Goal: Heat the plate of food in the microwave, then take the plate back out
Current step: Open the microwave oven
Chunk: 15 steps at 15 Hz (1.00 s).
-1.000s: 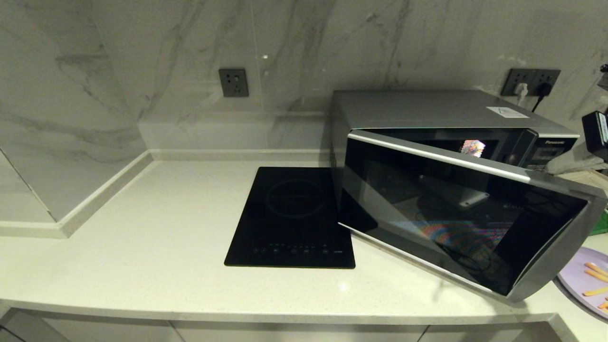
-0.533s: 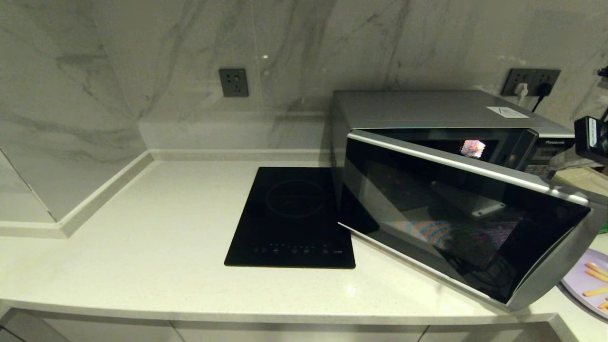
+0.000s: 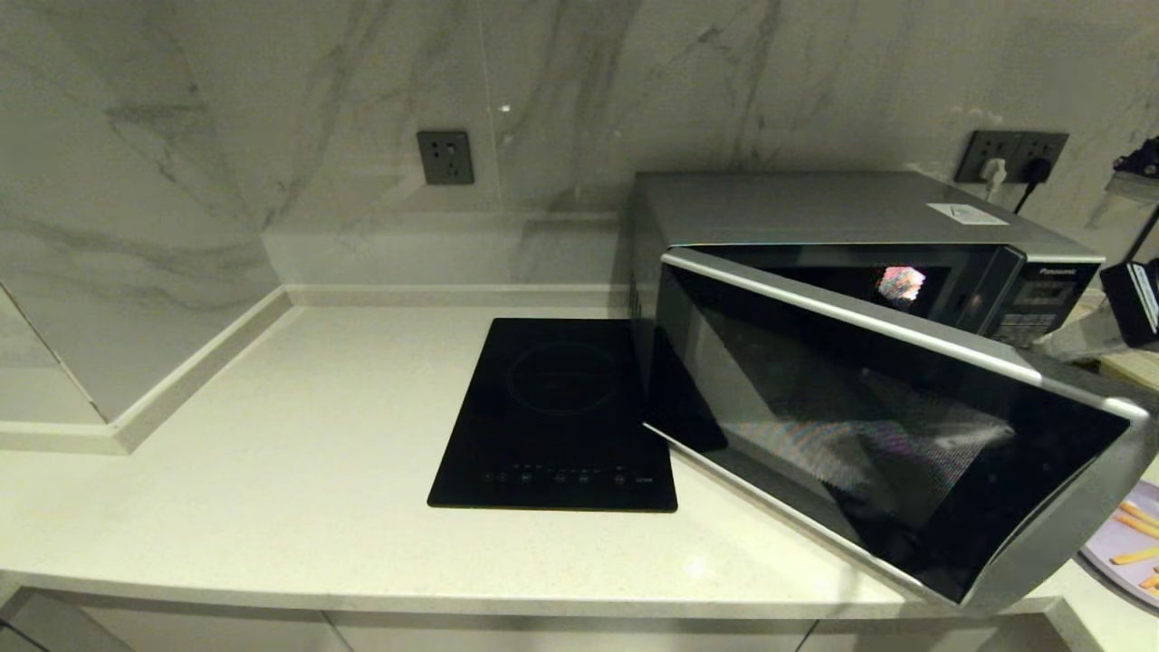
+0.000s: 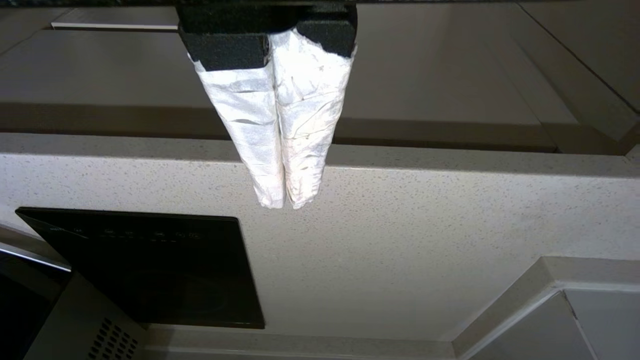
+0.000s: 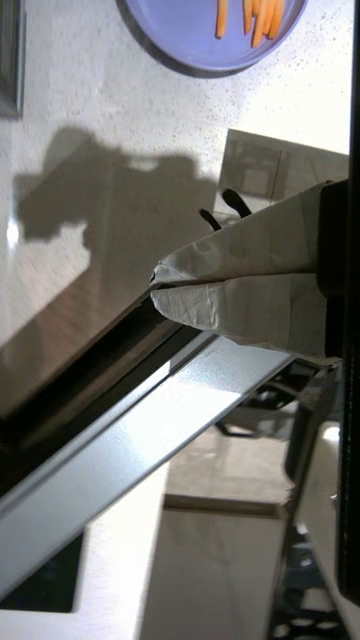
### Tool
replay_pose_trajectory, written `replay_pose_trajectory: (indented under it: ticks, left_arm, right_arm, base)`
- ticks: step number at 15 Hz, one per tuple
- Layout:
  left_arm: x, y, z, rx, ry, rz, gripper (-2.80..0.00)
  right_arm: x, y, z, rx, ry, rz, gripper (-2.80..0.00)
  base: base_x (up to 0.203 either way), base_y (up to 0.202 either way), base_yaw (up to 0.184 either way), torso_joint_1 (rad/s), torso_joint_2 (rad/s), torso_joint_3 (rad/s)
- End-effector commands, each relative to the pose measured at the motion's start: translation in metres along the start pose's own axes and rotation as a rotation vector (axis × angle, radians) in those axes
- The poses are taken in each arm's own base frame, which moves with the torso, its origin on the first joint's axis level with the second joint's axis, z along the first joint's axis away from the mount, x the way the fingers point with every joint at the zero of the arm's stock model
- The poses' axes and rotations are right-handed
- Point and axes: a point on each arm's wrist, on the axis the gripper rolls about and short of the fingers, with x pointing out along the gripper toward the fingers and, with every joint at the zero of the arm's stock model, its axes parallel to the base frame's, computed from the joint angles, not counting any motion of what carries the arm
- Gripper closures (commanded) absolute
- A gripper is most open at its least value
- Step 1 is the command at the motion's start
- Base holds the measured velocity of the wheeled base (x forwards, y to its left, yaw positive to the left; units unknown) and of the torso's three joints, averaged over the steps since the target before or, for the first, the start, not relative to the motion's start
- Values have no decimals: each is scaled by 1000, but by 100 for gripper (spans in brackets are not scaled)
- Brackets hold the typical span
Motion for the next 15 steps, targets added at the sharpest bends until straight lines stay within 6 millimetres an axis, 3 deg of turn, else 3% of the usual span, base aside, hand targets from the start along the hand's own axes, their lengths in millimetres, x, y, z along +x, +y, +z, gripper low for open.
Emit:
replay_pose_trajectory:
  ticks: [1, 8, 15]
  left_arm:
    - [0, 0, 0, -1, 1, 0, 0]
    - [0, 0, 0, -1, -1, 0, 0]
    - [0, 0, 0, -1, -1, 0, 0]
  right_arm:
    - [-2, 15, -8, -60, 33, 41, 0]
    - [-1, 80, -45, -304, 152, 239, 0]
    - [2, 114, -68, -462, 227, 360, 0]
  base:
    - [0, 0, 0, 0, 0, 0]
    - [0, 0, 0, 0, 0, 0]
    - [0, 0, 0, 0, 0, 0]
